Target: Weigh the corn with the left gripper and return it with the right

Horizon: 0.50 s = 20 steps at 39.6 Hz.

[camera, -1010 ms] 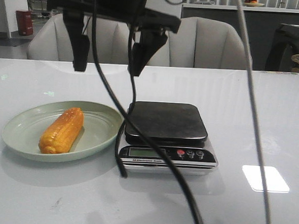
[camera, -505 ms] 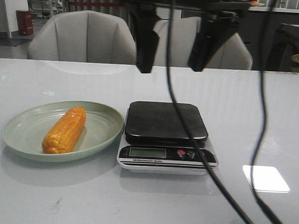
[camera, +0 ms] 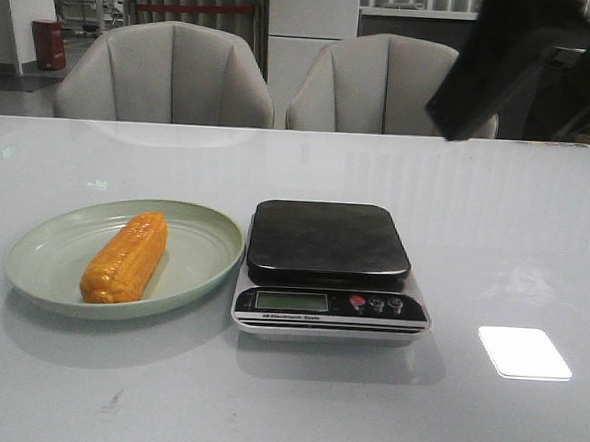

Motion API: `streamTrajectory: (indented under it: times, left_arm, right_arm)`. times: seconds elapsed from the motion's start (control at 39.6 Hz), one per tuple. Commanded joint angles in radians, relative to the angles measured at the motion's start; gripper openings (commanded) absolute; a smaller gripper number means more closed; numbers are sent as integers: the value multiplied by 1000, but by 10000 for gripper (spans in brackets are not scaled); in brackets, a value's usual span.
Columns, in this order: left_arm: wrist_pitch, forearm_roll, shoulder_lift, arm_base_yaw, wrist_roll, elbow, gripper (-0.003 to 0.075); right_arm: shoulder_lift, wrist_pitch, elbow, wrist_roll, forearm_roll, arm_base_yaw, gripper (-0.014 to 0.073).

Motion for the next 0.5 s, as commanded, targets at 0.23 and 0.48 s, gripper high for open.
streamTrajectory:
  times: [0.23, 0.48]
  left_arm:
    - [-77, 5, -17, 1, -2, -25, 113]
    - [-77, 5, -17, 1, -2, -25, 113]
  right_arm:
    - [-498, -236, 246, -16, -32, -6, 607]
    - [-830, -270, 446, -16, -55, -6, 605]
